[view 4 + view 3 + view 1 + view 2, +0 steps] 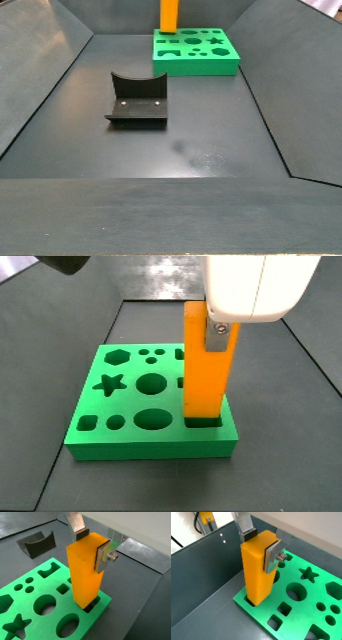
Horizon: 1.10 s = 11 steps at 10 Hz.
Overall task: Pick up the rectangle object. Move up. Move to above the board. Insert the rectangle object.
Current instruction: Insert the rectangle object.
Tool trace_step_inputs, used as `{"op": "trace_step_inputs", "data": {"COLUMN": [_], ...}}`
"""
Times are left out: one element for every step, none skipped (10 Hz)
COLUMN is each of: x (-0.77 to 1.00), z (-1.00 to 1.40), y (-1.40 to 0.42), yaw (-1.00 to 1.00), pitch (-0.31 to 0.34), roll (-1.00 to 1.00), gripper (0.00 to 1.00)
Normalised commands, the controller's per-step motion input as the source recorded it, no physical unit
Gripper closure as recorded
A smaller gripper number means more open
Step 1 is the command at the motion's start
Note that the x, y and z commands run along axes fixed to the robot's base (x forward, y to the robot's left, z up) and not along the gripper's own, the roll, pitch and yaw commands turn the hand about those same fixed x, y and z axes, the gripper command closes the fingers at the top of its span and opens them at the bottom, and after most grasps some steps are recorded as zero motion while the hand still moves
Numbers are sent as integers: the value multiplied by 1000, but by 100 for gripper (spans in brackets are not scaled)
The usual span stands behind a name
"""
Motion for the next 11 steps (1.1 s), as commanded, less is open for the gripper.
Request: {"op": "trace_step_inputs", "data": {"x": [0,9,46,49,17,0,9,51,60,177,163], "z": [0,-9,-9,-40,-114,-106,-71,-69,-51,-71,-40], "y": [-157,-211,-217,-169,-74,-14,-3,-20,-14,0,0], "yaw": [0,0,0,0,0,0,0,0,0,37,17], "pitch": [0,0,0,0,-4,-10,0,0,0,0,0], "roll": [0,0,0,0,0,0,0,0,0,0,0], "gripper": [100,100,100,100,100,100,100,100,100,100,100]}}
